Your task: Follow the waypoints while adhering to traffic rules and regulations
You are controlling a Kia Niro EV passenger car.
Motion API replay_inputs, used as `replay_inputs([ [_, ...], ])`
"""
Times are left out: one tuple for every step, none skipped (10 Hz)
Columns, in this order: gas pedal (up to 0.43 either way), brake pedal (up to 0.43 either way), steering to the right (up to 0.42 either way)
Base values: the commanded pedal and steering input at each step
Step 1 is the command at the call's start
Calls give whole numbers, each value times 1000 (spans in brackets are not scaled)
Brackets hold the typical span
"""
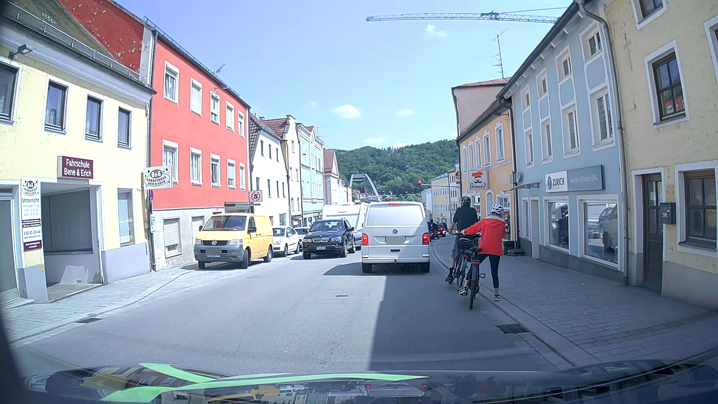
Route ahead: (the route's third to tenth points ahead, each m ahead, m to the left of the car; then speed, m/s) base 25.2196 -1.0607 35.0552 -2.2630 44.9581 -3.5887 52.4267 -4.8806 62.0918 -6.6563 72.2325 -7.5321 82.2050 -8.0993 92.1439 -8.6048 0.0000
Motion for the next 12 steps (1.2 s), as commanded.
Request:
replay_inputs([
  [0,329,-3],
  [0,329,-3],
  [0,329,-3],
  [0,323,-3],
  [0,305,-3],
  [0,299,-3],
  [0,287,-3],
  [0,232,-3],
  [0,152,-3],
  [0,104,-3],
  [0,49,-3],
  [0,24,-3],
])
